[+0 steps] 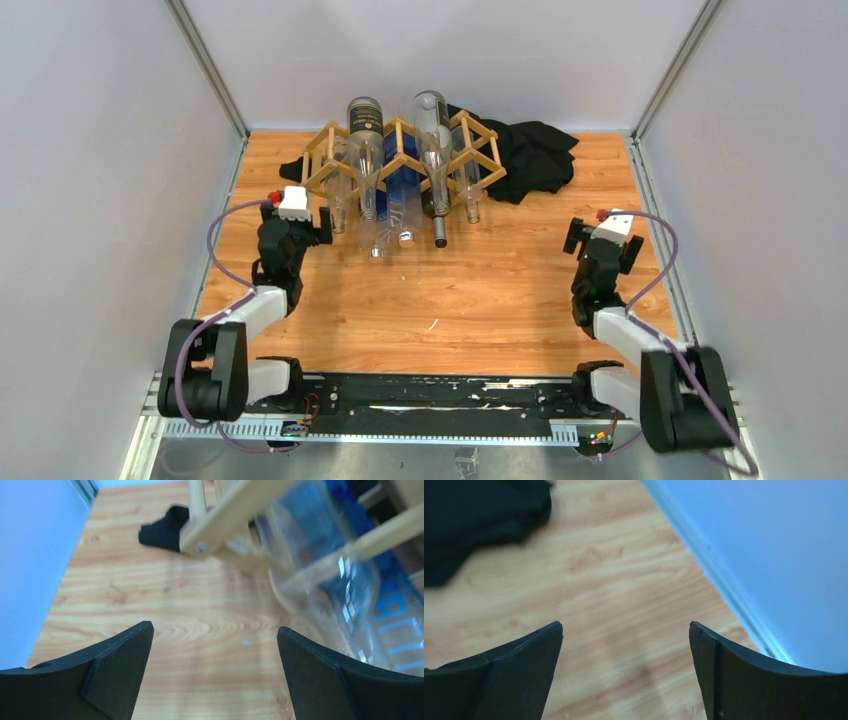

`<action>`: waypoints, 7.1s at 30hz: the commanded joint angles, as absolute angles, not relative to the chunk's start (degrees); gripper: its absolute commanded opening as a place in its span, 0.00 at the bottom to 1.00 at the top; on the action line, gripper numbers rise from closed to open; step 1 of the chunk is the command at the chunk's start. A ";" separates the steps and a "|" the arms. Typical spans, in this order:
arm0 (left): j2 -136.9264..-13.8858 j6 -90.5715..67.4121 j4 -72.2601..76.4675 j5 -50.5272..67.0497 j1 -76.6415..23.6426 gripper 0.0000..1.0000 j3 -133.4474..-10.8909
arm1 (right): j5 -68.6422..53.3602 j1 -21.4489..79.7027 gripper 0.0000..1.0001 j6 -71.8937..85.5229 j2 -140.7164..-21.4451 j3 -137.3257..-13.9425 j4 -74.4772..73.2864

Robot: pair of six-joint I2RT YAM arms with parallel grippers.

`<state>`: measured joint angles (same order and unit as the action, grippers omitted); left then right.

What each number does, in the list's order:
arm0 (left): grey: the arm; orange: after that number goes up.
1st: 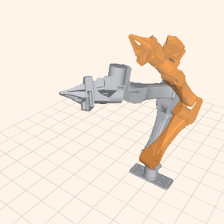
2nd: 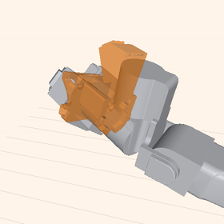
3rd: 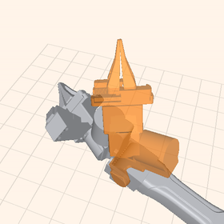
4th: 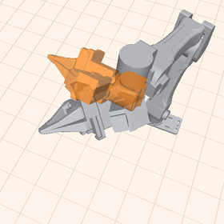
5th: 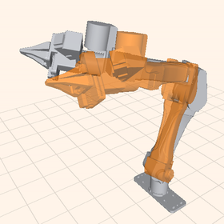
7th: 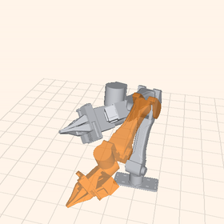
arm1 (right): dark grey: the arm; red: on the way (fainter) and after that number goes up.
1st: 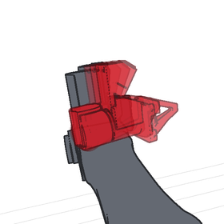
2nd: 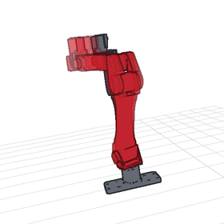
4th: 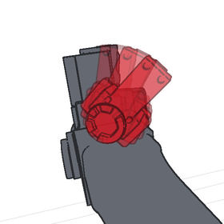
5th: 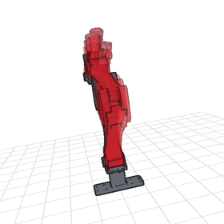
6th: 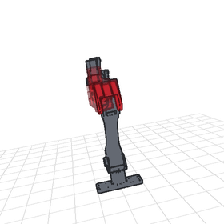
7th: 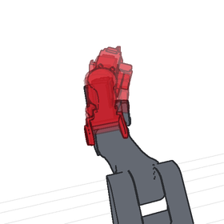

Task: Take the wine bottle off the wine rack

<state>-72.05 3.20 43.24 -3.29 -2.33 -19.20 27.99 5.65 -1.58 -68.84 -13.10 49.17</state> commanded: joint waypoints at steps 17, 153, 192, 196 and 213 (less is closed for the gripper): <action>-65.36 3.79 -18.83 18.82 13.44 1.00 -57.81 | 8.45 3.93 1.00 26.25 -55.54 -49.92 -4.54; -47.54 87.13 -45.00 36.01 -11.61 1.00 -66.80 | -30.61 47.96 0.00 32.08 -81.19 -98.35 -28.65; -36.86 92.33 -42.25 36.48 -12.92 0.58 -50.94 | -28.74 65.39 0.00 17.34 -82.97 -103.64 -46.00; -33.81 97.53 -37.27 36.11 -12.92 0.16 -46.07 | -25.32 65.39 0.03 15.61 -82.60 -104.20 -45.89; -26.85 78.28 5.15 32.92 -12.92 0.00 -33.33 | -13.42 65.30 0.91 12.42 -78.27 -102.41 -43.73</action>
<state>-28.49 80.49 -8.71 34.30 -12.62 -31.40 -16.23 64.38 14.68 -79.90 -100.14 -45.84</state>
